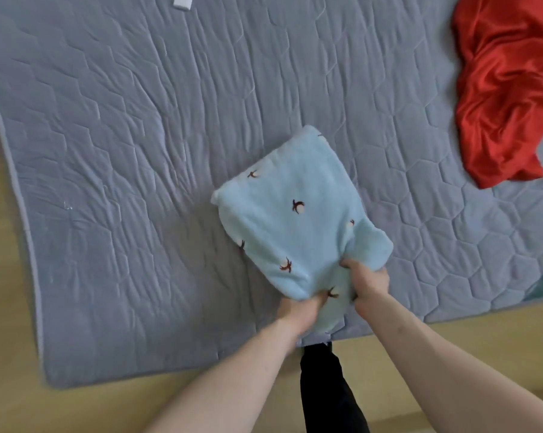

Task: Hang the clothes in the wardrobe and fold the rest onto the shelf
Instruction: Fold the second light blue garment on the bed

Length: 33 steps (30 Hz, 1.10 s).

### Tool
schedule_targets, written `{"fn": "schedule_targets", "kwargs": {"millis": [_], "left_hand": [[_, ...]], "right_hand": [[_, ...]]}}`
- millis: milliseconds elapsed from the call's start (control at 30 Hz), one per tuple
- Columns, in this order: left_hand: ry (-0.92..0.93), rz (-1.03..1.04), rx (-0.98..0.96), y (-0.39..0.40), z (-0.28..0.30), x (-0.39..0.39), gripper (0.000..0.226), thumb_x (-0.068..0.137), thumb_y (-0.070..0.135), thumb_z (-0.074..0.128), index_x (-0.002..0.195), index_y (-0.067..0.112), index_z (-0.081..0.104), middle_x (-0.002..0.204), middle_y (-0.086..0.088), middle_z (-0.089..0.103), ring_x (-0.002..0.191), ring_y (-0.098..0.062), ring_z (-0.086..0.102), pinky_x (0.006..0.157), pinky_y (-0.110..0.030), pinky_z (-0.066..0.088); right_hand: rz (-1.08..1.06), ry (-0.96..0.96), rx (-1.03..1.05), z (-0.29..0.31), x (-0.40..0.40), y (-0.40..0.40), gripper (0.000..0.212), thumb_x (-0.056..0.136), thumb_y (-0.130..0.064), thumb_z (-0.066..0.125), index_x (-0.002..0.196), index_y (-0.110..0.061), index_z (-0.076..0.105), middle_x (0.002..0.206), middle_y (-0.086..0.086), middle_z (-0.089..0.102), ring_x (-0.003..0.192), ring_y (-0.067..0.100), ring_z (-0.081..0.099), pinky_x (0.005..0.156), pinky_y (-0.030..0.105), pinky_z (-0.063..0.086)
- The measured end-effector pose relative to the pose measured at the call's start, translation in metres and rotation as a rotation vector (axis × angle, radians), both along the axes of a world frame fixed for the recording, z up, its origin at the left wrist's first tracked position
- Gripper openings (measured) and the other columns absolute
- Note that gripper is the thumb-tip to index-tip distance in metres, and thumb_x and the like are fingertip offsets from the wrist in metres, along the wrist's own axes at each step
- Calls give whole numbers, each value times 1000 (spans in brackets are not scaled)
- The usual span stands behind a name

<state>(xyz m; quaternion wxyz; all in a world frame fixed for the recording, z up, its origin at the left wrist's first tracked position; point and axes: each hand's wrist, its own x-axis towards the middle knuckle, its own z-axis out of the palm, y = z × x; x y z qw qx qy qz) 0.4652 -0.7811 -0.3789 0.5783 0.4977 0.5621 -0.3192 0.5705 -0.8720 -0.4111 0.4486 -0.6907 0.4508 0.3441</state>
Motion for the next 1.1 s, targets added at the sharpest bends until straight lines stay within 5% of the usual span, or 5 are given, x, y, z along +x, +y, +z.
{"fn": "schedule_targets", "kwargs": {"millis": [167,300,400,567,1100], "left_hand": [[39,-673,-380,-30,27,-5,62,90,79,42,100,23,65,91,0,73,75,-20,71,67,-30,53],[-178,-625,405,38,15,39,38,78,62,71,78,24,68,78,11,71,88,-15,70,83,-31,55],[-298,-528,838,116,-14,76,64,68,54,85,117,23,59,117,4,61,115,-21,58,99,-34,45],[24,-580,289,174,-62,99,138,39,79,89,153,25,34,146,3,54,126,-23,60,107,-43,49],[-2,-41,168,83,112,-22,40,64,42,92,95,21,77,91,4,79,83,-16,75,76,-32,60]], "right_hand": [[219,-127,-126,18,5,-66,42,82,-5,74,115,-22,55,113,7,66,98,28,62,85,40,52],[269,-100,-40,7,15,-88,44,85,-11,78,121,-19,54,115,5,67,97,24,65,83,39,52],[250,-85,12,-6,13,-88,52,82,-21,84,124,-24,54,110,-3,67,93,17,65,81,38,53],[230,-82,74,-25,1,-91,68,71,-28,93,128,-32,56,113,-6,71,98,21,70,81,43,61],[455,-110,157,126,11,-101,33,80,-8,79,100,-29,63,99,1,75,91,27,74,83,51,62]]}}
